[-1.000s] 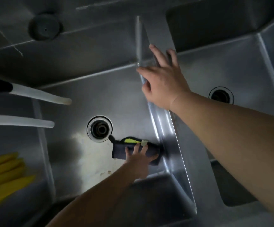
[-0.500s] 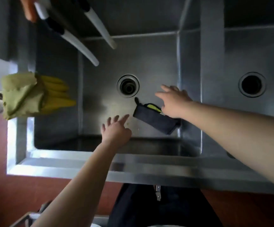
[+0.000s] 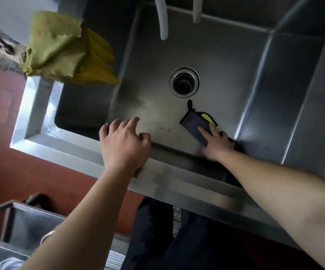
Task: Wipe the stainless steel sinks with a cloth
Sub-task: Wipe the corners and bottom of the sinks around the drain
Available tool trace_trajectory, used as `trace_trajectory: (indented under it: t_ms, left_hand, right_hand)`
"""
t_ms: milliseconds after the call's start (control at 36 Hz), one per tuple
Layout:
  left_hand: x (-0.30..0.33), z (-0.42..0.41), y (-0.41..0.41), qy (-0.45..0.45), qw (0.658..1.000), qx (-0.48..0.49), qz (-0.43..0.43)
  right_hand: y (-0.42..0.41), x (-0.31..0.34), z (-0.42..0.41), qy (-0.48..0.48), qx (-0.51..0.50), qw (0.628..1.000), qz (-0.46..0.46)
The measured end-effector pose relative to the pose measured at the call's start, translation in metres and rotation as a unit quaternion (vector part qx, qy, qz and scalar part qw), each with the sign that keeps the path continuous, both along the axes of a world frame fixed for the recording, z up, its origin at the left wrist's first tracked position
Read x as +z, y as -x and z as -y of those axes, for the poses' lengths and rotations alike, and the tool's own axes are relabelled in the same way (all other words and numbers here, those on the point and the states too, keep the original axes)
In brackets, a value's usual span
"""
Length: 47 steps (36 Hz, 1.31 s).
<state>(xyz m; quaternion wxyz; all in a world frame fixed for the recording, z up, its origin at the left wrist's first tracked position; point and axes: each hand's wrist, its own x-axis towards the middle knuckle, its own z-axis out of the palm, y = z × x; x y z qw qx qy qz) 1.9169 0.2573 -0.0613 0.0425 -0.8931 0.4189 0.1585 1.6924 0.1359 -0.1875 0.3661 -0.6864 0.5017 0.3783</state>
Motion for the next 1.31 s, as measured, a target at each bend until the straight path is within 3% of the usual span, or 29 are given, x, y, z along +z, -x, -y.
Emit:
trace_trajectory:
  t_ms: [111, 222, 361, 444, 611, 667, 722, 806, 944, 1111, 1306]
  left_hand:
    - [-0.002, 0.0, 0.0, -0.003, 1.0, 0.004, 0.004]
    - [-0.003, 0.0, -0.001, -0.005, 1.0, 0.004, 0.003]
    - [-0.002, 0.001, -0.002, -0.022, 1.0, -0.002, -0.007]
    - [-0.003, 0.0, -0.003, -0.028, 1.0, -0.005, -0.011]
    - [-0.003, 0.0, -0.003, -0.028, 0.999, -0.006, -0.016]
    - [-0.003, 0.0, -0.002, -0.025, 1.0, -0.01, -0.016]
    - [-0.003, 0.0, -0.002, -0.023, 1.0, -0.011, -0.016]
    - [-0.002, 0.001, -0.002, -0.024, 0.999, -0.007, -0.02]
    - [-0.003, 0.002, -0.002, -0.025, 0.999, -0.007, -0.02]
    - [-0.005, 0.002, -0.001, -0.01, 1.0, -0.005, -0.01]
    - [-0.004, 0.002, -0.001, -0.018, 1.0, -0.011, -0.004]
  right_hand:
    - [0.004, -0.005, -0.007, 0.022, 0.009, 1.0, -0.001]
    - [0.002, -0.008, -0.015, 0.009, -0.112, 0.994, -0.018]
    - [-0.009, -0.004, -0.013, -0.045, -0.301, 0.952, -0.039]
    - [-0.028, 0.0, -0.009, -0.074, -0.421, 0.904, -0.014]
    - [-0.037, 0.007, 0.001, -0.099, -0.509, 0.855, -0.012]
    - [-0.031, 0.01, -0.001, -0.108, -0.496, 0.862, -0.011]
    - [-0.023, 0.012, -0.005, -0.071, -0.428, 0.901, -0.007]
    - [-0.008, 0.015, -0.004, 0.067, -0.207, 0.975, -0.04]
    - [0.008, 0.001, 0.005, 0.099, 0.102, 0.986, -0.089]
    - [0.029, -0.033, 0.026, 0.071, 0.173, 0.982, -0.035]
    - [-0.014, -0.049, 0.031, 0.096, 0.152, 0.983, 0.027]
